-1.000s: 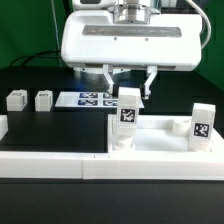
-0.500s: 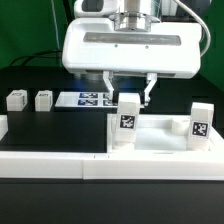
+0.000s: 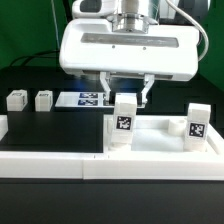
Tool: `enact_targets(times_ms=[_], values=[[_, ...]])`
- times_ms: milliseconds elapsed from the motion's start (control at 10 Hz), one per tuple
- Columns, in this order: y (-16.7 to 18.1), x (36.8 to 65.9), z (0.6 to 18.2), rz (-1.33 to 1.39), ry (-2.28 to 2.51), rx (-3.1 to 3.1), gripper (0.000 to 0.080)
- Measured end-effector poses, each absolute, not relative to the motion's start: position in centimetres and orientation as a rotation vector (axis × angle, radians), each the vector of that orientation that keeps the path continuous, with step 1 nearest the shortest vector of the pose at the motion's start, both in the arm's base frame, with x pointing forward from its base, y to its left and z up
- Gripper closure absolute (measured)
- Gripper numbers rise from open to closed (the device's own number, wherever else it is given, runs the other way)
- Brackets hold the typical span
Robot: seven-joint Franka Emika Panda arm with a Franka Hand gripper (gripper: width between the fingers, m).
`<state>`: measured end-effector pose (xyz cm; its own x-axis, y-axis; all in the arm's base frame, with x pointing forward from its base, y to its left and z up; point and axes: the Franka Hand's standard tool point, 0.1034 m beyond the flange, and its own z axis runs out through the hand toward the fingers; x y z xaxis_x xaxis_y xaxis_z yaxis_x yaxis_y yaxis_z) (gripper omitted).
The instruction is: Assemble square table
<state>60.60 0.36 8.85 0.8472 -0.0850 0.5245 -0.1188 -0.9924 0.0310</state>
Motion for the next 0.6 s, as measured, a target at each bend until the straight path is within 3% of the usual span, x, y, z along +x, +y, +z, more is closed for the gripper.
enact_targets(times_ms=[200, 600], values=[[0.35, 60.6, 8.84, 0.836, -0.163, 2.959, 0.0198], [0.35, 60.6, 8.84, 0.836, -0.163, 2.959, 0.0151]])
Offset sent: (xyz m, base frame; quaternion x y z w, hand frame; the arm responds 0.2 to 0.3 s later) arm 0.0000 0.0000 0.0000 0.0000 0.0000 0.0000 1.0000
